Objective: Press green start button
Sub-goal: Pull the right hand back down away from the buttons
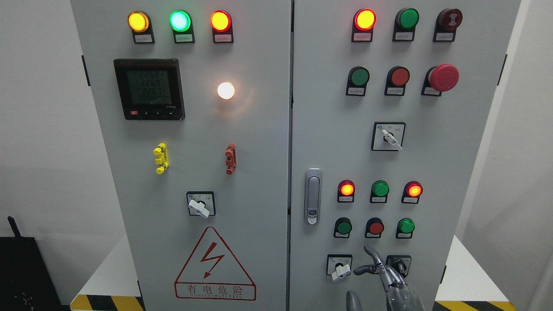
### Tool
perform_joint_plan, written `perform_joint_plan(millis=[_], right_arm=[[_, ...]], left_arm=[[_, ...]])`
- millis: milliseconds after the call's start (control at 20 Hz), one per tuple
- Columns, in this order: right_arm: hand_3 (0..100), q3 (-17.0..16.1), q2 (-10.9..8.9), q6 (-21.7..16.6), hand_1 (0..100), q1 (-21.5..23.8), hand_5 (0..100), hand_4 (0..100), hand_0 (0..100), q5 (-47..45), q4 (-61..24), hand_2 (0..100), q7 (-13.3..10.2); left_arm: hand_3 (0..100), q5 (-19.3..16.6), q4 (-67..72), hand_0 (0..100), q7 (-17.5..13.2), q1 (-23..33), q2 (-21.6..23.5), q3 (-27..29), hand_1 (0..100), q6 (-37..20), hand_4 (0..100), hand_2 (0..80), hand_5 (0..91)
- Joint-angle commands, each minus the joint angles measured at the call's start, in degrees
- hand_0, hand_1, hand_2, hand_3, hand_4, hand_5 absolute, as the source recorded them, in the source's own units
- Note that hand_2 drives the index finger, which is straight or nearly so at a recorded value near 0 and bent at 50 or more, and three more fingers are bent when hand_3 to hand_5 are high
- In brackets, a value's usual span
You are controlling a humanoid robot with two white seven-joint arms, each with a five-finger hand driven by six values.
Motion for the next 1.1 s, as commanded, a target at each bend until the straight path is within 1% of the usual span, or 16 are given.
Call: perform_joint_plan(millis=[0, 50, 100, 150, 200, 300, 350, 450, 500, 600, 1050], right_arm=[[16, 2.47, 0.0, 3.11, 17, 2.94, 0, 10, 24, -14.32, -3.74, 0, 2.3], [15, 3.0, 0.0, 4.25, 17, 3.12, 0, 8, 21, -17.74, -4.26, 0, 3.36], [13, 3.7, 0.0, 5.48, 16, 3.47, 0, 6, 17, -21.34, -4.96, 0, 3.89], [11, 4.4, 0.0, 6.71, 15, 3.73, 0, 2, 12, -24.42, -5.75, 0, 4.16], [10, 5.02, 0.0, 7.51, 15, 3.82, 0, 1, 11, -27.24, -6.28, 0, 4.16], [7, 5.29, 0.0, 7.87, 13, 3.91, 0, 0, 6, -31.3, -6.38, 0, 4.25], [6, 5.29, 0.0, 7.87, 13, 4.0, 0, 0, 5, -32.18, -6.38, 0, 4.33], [2, 5.29, 0.0, 7.87, 11, 4.17, 0, 0, 2, -34.03, -6.46, 0, 5.82], [1, 5.29, 0.0, 7.87, 11, 4.26, 0, 0, 2, -34.99, -6.73, 0, 6.44], [0, 5.46, 0.0, 8.04, 10, 4.26, 0, 0, 0, -36.4, -7.26, 0, 6.62], [0, 6.17, 0.0, 8.92, 8, 4.26, 0, 0, 0, -38.34, -7.26, 0, 6.79]], left_arm=[[0, 0.0, 0.0, 12, -0.01, -0.02, 0.0, 0.0, 56, -0.03, 0, 0.0, 0.0], [0, 0.0, 0.0, 12, -0.01, -0.02, 0.0, 0.0, 56, -0.03, 0, 0.0, 0.0], [0, 0.0, 0.0, 12, -0.01, -0.02, 0.0, 0.0, 56, -0.03, 0, 0.0, 0.0], [0, 0.0, 0.0, 12, -0.01, -0.02, 0.0, 0.0, 56, -0.03, 0, 0.0, 0.0], [0, 0.0, 0.0, 12, -0.01, -0.02, 0.0, 0.0, 56, -0.03, 0, 0.0, 0.0], [0, 0.0, 0.0, 12, -0.01, -0.02, 0.0, 0.0, 56, -0.03, 0, 0.0, 0.0], [0, 0.0, 0.0, 12, -0.01, -0.02, 0.0, 0.0, 56, -0.03, 0, 0.0, 0.0], [0, 0.0, 0.0, 12, -0.01, -0.02, 0.0, 0.0, 56, -0.03, 0, 0.0, 0.0], [0, 0.0, 0.0, 12, -0.01, -0.02, 0.0, 0.0, 56, -0.03, 0, 0.0, 0.0], [0, 0.0, 0.0, 12, -0.01, -0.02, 0.0, 0.0, 56, -0.03, 0, 0.0, 0.0], [0, 0.0, 0.09, 12, -0.01, -0.02, 0.0, 0.0, 56, -0.03, 0, 0.0, 0.0]])
